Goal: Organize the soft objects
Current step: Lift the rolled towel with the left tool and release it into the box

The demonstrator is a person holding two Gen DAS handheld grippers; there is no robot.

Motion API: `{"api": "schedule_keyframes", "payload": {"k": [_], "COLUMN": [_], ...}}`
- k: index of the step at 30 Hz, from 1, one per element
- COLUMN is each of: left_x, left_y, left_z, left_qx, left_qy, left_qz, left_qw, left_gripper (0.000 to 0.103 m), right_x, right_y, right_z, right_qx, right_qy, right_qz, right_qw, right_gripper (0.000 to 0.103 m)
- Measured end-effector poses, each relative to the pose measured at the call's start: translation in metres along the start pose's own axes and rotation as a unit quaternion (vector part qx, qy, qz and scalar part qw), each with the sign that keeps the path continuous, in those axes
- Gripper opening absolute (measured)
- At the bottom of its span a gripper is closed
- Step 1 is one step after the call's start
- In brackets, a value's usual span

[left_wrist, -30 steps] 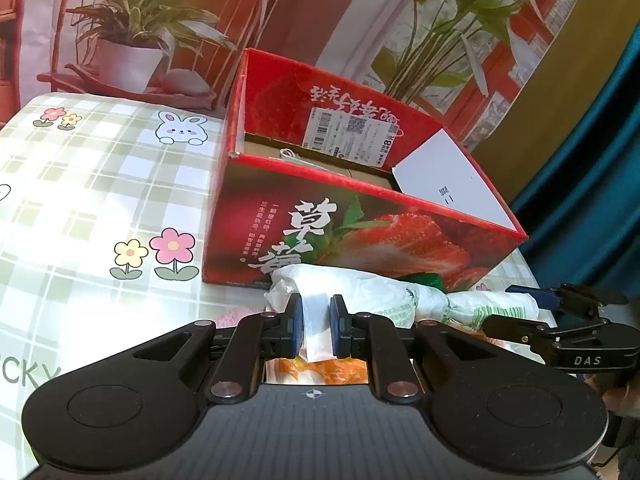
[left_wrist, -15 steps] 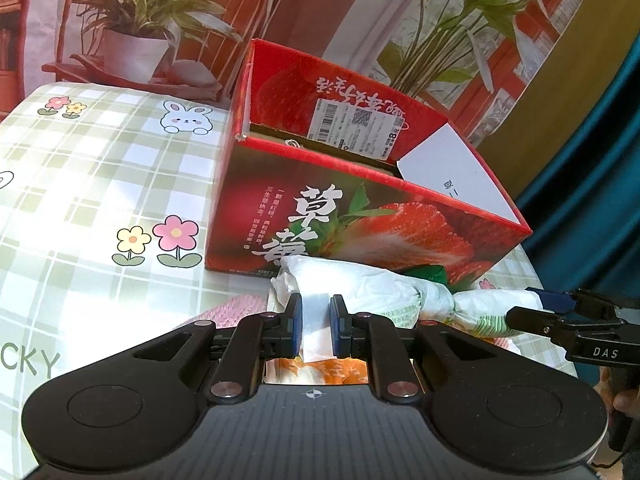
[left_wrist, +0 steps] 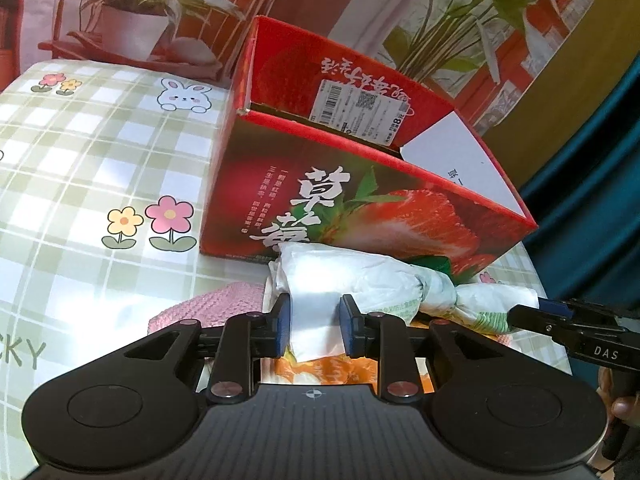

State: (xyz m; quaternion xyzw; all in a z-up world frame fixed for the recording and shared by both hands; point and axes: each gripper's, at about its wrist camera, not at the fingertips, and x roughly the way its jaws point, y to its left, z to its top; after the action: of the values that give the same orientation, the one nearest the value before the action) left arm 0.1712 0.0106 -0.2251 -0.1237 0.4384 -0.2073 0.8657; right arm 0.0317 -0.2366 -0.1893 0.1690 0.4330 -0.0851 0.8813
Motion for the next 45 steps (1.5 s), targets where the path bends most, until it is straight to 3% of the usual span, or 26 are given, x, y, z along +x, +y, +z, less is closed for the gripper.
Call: {"api": "schedule_keyframes", "payload": {"k": [1, 3, 11, 18, 26, 30, 36, 45], "left_x": [-0.002, -0.006, -0.036, -0.070, -0.083, -0.076, -0.036, 0.047], "left_y": [-0.002, -0.006, -0.024, -0.038, -0.067, -0.076, -0.084, -0.053], "left_z": [0.000, 0.002, 0.009, 0.023, 0.061, 0.083, 0.122, 0.151], "left_qx": [0.009, 0.023, 0.055, 0.074, 0.126, 0.129, 0.171, 0.142], "left_qy": [-0.005, -0.015, -0.065, -0.114, -0.157, -0.168, -0.171, -0.095], "left_qz": [0.000, 0.001, -0.001, -0.004, 0.004, 0.006, 0.044, 0.067], "left_qw": [1.0000, 0.9996, 0.9963, 0.9907, 0.9795, 0.9773, 0.9693, 0.9829], "left_gripper": [0.015, 0.011, 0.009, 0.009, 0.008, 0.008, 0.008, 0.008], "right_x": [0.000, -0.003, -0.027, -0.053, -0.069, -0.061, -0.032, 0.055], "right_y": [-0.001, 0.000, 0.007, 0.010, 0.012, 0.011, 0.012, 0.009], "right_z": [0.000, 0.000, 0.012, 0.026, 0.059, 0.080, 0.119, 0.167], "right_qx": [0.002, 0.001, -0.023, -0.038, -0.060, -0.070, -0.093, -0.124], "right_qy": [-0.002, -0.007, -0.045, -0.089, -0.138, -0.152, -0.155, -0.107], "right_qz": [0.002, 0.004, 0.028, 0.046, 0.033, 0.018, -0.010, -0.057], "right_qw": [1.000, 1.000, 0.998, 0.994, 0.988, 0.986, 0.983, 0.985], "right_gripper": [0.032, 0.027, 0.012, 0.011, 0.011, 0.011, 0.011, 0.011]}}
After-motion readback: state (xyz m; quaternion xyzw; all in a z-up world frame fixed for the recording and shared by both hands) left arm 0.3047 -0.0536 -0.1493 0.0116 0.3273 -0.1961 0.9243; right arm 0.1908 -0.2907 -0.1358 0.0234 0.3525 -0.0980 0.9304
